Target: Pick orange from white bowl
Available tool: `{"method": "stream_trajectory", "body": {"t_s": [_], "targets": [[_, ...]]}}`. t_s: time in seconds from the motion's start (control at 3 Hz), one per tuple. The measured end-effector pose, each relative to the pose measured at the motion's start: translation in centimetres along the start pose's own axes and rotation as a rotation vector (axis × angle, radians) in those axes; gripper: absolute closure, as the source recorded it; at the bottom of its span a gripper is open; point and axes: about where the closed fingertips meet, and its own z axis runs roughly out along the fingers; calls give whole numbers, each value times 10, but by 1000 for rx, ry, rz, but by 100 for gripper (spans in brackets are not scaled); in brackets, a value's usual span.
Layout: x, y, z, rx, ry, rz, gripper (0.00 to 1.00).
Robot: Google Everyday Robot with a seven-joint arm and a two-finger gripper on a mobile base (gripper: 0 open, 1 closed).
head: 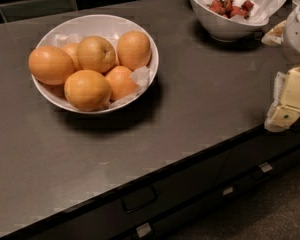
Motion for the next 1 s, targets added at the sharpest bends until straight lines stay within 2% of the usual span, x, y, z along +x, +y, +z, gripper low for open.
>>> {"method": "stream_trajectory", "body": {"t_s": [0.33,0.67,1.0], "targets": [[0,0,0,0,0,-1,0],[-40,3,0,12,-43,-90,0],[-92,2,-1,30,-92,-216,0]]}}
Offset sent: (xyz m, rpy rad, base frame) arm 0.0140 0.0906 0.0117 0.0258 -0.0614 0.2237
